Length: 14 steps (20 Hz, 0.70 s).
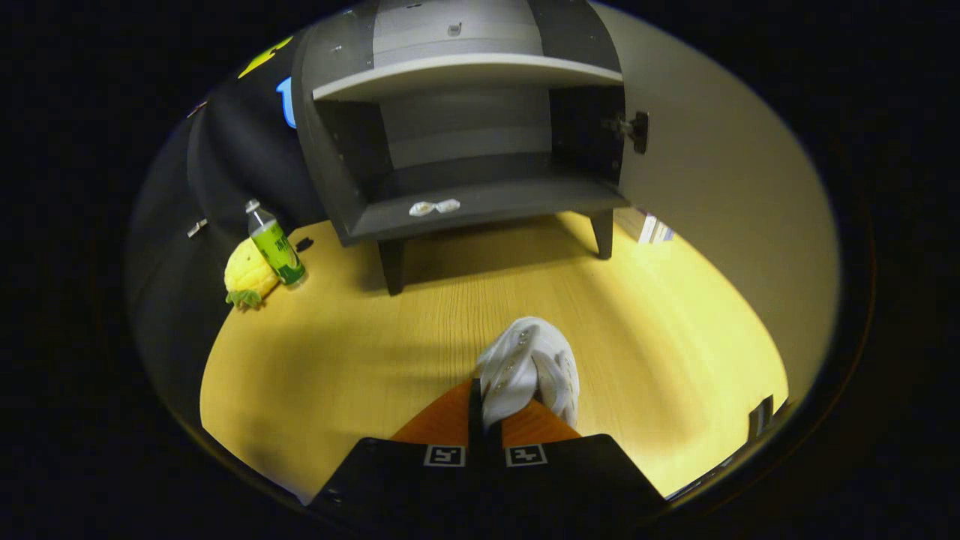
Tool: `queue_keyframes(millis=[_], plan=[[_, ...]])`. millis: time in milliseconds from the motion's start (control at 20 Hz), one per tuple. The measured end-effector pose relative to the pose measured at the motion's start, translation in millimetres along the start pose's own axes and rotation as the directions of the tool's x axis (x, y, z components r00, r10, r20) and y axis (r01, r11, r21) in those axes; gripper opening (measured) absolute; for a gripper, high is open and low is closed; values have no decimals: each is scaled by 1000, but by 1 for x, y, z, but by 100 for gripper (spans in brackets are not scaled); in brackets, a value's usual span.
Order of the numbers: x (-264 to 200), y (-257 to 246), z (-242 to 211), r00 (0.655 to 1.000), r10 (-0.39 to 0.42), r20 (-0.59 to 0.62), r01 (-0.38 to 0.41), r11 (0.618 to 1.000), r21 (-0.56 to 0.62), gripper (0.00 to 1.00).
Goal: Open the shoe cabinet door, grab the shoes and put them into the shoe cabinet, then close the shoe cabinet door.
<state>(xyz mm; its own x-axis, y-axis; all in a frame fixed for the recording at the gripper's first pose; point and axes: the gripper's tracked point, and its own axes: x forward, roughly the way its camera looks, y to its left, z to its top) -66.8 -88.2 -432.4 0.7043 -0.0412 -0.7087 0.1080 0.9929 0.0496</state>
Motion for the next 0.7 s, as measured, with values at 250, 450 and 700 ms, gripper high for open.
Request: queue_keyframes(millis=[250, 450, 700], plan=[[-40, 19, 99, 985, 24, 168, -21, 1000, -23, 5], [-65, 30, 177, 956, 56, 286, -50, 998, -27, 5], [-82, 33, 263, 902, 87, 423, -74, 996, -47, 5]])
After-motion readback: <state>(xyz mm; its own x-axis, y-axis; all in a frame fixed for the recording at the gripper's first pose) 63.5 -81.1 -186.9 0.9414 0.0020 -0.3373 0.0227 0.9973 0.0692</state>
